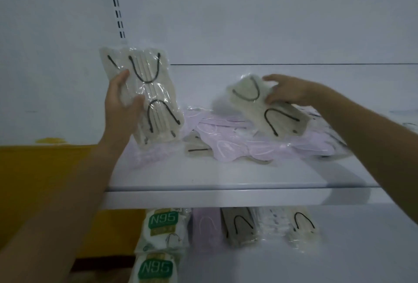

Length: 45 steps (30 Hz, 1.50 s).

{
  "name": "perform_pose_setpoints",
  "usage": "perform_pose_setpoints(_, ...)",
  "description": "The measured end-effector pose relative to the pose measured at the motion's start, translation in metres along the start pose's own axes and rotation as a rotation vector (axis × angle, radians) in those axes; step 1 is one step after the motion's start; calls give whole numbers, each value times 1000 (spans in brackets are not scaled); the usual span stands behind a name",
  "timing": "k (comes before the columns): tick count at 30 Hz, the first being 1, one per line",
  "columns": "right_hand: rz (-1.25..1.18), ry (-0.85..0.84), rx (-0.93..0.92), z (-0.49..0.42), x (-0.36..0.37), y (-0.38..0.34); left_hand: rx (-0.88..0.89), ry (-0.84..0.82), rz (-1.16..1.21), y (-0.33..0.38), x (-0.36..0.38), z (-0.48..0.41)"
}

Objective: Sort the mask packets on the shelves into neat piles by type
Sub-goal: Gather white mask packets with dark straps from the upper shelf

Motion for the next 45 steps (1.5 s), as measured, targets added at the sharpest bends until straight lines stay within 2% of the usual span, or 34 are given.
perform_pose_setpoints(2, -268, 125, -4, 7, -40, 12, -6, -31, 25, 17, 16, -8)
perform_pose_setpoints(6, -434, 220, 19, 17, -102, 61, -92, -246, 88, 46, 86, -14)
perform_pose_setpoints(10, -466, 188, 79, 32, -126, 102, -167, -331, 156, 54, 155, -6)
perform_pose_setpoints(13, -469, 109, 7, 34, -123, 110, -269, -315, 194, 54, 195, -3)
perform_pose_setpoints(17, -141, 136, -21, 2, -103, 97, -300, -285, 53, 41, 222, 5)
perform_pose_setpoints(20, 237, -14, -43, -31, -66, 84, -284, -277, -101, 29, 216, 12)
perform_pose_setpoints(23, 505, -200, 10, -55, -29, 92, -260, -190, -120, 26, 201, 15)
perform_pose_setpoints(29, 529, -220, 73, -60, -27, 94, -258, -169, -163, 26, 193, 21)
perform_pose_setpoints(35, 346, -118, -33, -48, -39, 92, -277, -116, -171, 24, 186, 17)
perform_pose_setpoints(37, 146, -14, -85, -35, -57, 85, -289, -111, -143, 26, 186, 17)
perform_pose_setpoints(39, -233, 69, -122, -19, -77, 76, -290, -102, -93, 33, 186, 20)
perform_pose_setpoints(41, -633, 85, -154, -4, -83, 65, -312, -113, 15, 43, 190, 20)
perform_pose_setpoints(43, -755, 103, -169, 4, -67, 53, -381, -173, 241, 57, 201, 20)
perform_pose_setpoints(45, -719, 146, -173, 8, -40, 41, -412, -261, 374, 73, 217, 19)
Point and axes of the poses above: each hand's wrist, its own z-axis away from the middle knuckle, its own x-axis out of the palm, y = z × x, the point moved 4 cm from there along -z, towards the middle knuckle, and after that the axes turned 6 degrees about -y, right-handed, at the moved point
